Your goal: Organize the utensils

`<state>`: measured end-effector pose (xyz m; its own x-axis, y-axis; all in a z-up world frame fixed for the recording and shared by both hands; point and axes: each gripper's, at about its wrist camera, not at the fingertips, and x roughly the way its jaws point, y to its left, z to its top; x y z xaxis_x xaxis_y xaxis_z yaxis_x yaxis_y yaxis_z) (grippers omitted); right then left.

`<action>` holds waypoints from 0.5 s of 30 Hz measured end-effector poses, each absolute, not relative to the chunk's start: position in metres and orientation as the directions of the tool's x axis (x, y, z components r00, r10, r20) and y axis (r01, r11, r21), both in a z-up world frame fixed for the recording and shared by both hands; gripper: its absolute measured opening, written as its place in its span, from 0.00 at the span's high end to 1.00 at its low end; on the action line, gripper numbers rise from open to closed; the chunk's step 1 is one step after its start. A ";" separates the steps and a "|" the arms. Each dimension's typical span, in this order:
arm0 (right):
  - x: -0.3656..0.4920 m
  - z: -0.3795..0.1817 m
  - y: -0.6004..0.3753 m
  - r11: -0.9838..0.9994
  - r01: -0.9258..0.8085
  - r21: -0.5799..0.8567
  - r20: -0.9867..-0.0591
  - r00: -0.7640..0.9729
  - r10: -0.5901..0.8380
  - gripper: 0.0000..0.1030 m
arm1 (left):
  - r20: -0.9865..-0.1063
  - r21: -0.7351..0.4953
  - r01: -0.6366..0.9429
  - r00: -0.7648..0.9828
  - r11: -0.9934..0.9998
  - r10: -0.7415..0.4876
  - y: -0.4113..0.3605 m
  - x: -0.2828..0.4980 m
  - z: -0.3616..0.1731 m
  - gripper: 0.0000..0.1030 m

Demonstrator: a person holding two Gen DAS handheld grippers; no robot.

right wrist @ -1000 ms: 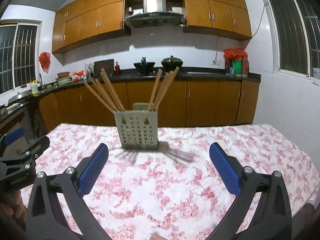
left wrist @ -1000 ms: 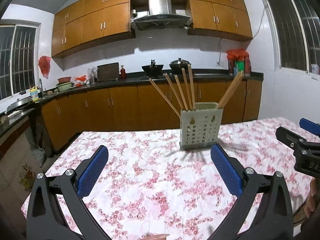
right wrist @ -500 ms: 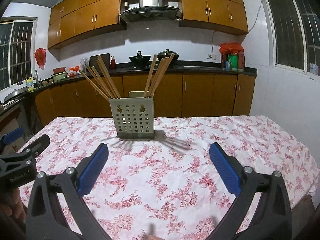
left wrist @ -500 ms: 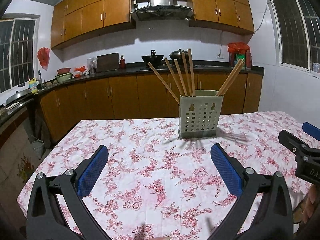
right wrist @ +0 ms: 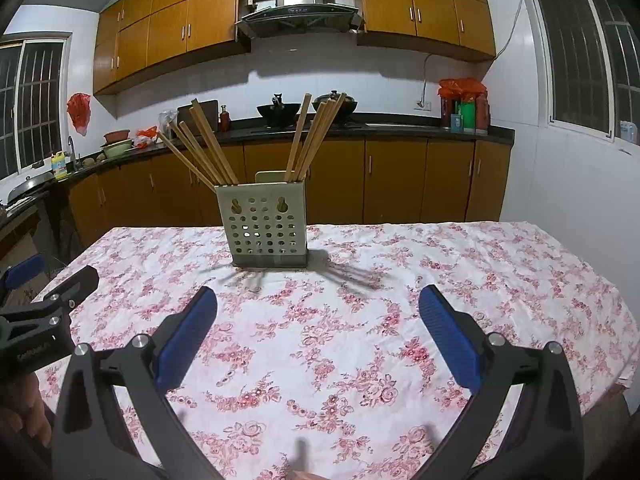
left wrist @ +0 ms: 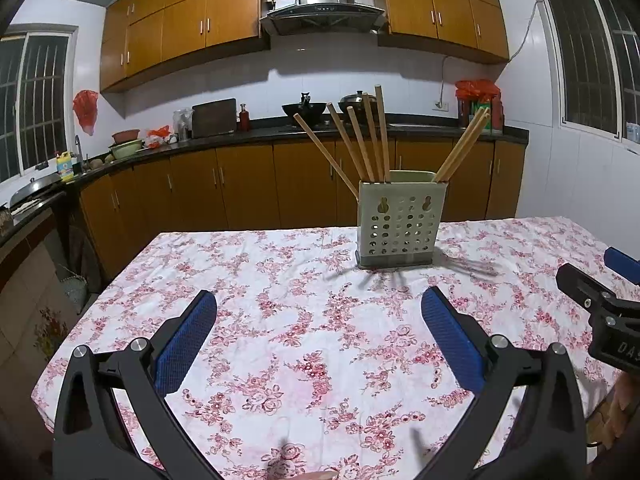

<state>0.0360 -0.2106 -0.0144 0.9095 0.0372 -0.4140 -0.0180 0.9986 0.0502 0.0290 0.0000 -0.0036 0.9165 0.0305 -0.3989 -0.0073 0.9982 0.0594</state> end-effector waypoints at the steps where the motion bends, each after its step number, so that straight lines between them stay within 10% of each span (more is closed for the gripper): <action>1: 0.036 -0.014 -0.210 0.999 -0.018 0.049 -0.414 0.910 0.036 0.04 | -0.400 0.058 -0.007 0.916 0.998 0.029 0.000 0.029 -0.004 0.02; 15: 0.036 -0.015 -0.211 0.999 -0.014 0.053 -0.411 0.911 0.034 0.04 | -0.402 0.056 -0.005 0.915 0.998 0.027 -0.002 0.029 -0.004 0.02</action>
<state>0.0363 -0.2113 -0.0145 0.9109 0.0342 -0.4113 -0.0137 0.9985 0.0528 0.0295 -0.0015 -0.0040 0.9153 0.0273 -0.4019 -0.0052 0.9984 0.0559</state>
